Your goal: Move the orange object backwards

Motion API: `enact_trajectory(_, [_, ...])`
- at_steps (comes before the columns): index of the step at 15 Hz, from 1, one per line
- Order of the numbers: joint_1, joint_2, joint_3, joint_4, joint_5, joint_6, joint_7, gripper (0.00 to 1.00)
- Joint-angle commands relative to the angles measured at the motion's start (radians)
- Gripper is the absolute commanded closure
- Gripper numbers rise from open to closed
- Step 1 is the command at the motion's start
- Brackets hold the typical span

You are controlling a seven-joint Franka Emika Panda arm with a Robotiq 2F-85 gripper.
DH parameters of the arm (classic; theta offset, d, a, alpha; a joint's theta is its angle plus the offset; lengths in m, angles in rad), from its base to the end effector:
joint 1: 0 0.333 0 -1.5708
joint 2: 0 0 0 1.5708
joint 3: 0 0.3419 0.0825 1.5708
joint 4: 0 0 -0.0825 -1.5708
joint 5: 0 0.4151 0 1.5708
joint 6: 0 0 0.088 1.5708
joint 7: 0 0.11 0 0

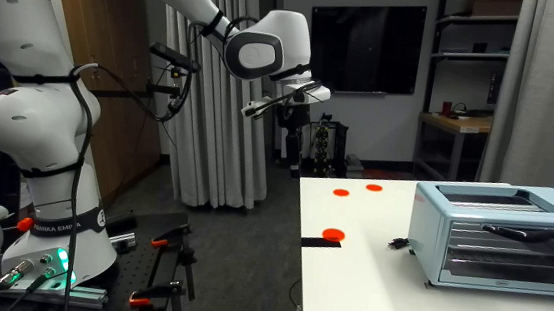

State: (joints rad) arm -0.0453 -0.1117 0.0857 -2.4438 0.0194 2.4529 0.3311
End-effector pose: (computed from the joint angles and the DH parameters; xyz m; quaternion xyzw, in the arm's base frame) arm 0.5015 0.0203 0.3565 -0.9866 0.1516 -0.0588 0.0129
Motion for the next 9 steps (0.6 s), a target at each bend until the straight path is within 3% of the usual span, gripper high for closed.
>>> enact_trajectory(1, [0.017,0.001,-0.017,0.004,-0.003,-0.004,0.001,0.0])
enact_trajectory(9, [0.011,0.166,-0.044,0.141,-0.018,0.029,0.004,0.0])
